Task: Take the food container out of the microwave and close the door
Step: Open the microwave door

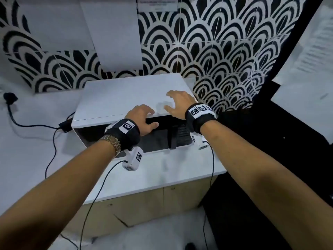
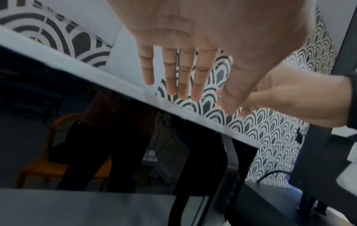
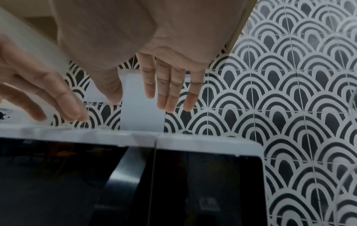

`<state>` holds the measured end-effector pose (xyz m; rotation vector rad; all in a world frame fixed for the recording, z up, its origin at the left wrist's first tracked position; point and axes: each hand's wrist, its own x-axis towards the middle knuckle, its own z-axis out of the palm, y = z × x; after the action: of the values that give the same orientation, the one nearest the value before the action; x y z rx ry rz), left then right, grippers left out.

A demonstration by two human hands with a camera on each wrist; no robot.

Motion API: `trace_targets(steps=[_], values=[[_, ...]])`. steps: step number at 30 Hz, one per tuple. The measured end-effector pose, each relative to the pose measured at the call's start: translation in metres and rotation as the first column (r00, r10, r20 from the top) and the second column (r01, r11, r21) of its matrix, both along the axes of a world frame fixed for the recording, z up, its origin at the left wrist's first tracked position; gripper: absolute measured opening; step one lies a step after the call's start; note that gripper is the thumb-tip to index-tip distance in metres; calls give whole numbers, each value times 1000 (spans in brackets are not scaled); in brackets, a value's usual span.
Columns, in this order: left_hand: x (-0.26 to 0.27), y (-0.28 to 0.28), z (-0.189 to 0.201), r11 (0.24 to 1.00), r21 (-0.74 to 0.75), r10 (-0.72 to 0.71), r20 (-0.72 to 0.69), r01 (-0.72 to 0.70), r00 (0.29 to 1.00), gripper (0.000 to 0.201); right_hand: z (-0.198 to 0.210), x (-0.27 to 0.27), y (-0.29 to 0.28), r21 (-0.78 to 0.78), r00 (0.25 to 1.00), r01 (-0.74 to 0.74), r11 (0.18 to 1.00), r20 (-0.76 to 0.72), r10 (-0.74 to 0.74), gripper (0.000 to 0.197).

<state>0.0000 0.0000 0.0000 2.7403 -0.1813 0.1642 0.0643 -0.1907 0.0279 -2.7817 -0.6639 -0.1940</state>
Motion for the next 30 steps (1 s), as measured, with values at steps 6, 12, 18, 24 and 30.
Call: trace_targets(steps=[6,12,18,24,30], values=[[0,-16,-13,995,98,-34,42,30,999,65,-25,7,-8,-18,1000,3,1000,-22,-3,58],[3,-22,-31,968,238,-80,-29,85,996,89,-46,20,-25,34,997,-73,997,-1,73,49],[-7,-36,-49,969,248,-41,98,16,994,90,-58,41,-41,7,991,-121,993,-48,122,50],[2,-46,-52,961,274,0,153,-42,988,99,-59,47,-51,-117,982,-189,975,-18,189,57],[12,-51,-43,953,296,10,163,-58,987,86,-56,54,-61,-253,975,-220,942,-61,211,80]])
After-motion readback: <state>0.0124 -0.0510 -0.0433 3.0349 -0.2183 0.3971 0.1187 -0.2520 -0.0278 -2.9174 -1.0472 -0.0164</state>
